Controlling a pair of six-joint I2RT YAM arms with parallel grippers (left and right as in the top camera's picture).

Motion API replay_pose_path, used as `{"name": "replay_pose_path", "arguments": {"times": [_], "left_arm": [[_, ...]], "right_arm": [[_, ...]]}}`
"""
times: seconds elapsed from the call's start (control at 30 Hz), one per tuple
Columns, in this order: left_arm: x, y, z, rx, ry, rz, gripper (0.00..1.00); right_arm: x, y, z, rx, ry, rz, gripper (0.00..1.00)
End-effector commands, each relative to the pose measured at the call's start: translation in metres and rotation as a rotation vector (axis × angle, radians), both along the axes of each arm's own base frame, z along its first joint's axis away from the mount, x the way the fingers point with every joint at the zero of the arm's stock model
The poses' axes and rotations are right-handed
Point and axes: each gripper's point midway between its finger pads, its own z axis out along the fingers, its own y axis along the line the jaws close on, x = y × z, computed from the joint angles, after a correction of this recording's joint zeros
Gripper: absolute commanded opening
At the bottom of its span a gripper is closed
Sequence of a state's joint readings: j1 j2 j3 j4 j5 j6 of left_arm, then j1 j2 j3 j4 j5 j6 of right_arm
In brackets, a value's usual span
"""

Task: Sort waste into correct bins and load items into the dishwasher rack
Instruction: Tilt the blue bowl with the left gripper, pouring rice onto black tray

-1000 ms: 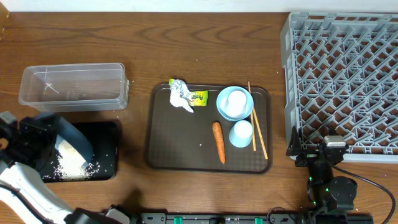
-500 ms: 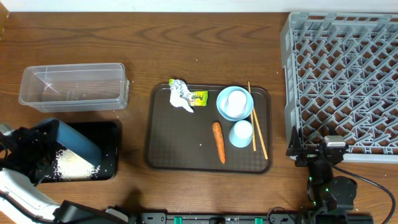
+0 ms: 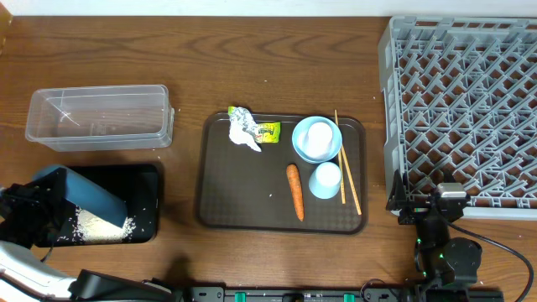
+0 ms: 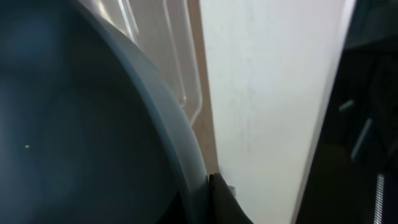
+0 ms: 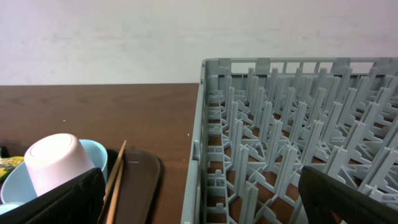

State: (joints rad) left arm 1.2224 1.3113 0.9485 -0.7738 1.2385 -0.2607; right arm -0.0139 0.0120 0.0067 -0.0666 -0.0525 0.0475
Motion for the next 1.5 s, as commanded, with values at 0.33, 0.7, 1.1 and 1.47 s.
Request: {"name": "replay_pose_path", "arguments": {"times": [0.33, 0.7, 1.1, 1.47], "left_arm": [[-0.003, -0.013, 0.012, -0.004, -0.081, -0.049, 0.06], [-0.012, -0.021, -0.004, -0.037, 0.018, -0.038, 0.06], [-0.010, -0.034, 0.019, 0.003, -0.112, -0.092, 0.06], [-0.019, -0.048, 0.010, -0.060, -0.013, -0.083, 0.06]], "right_arm": [[0.000, -0.002, 0.000, -0.012, 0.000, -0.008, 0.99], [0.000, -0.002, 0.000, -0.012, 0.000, -0.008, 0.99], [0.000, -0.002, 0.000, -0.012, 0.000, -0.008, 0.99], [0.000, -0.002, 0.000, -0.012, 0.000, -0.008, 0.99]]}}
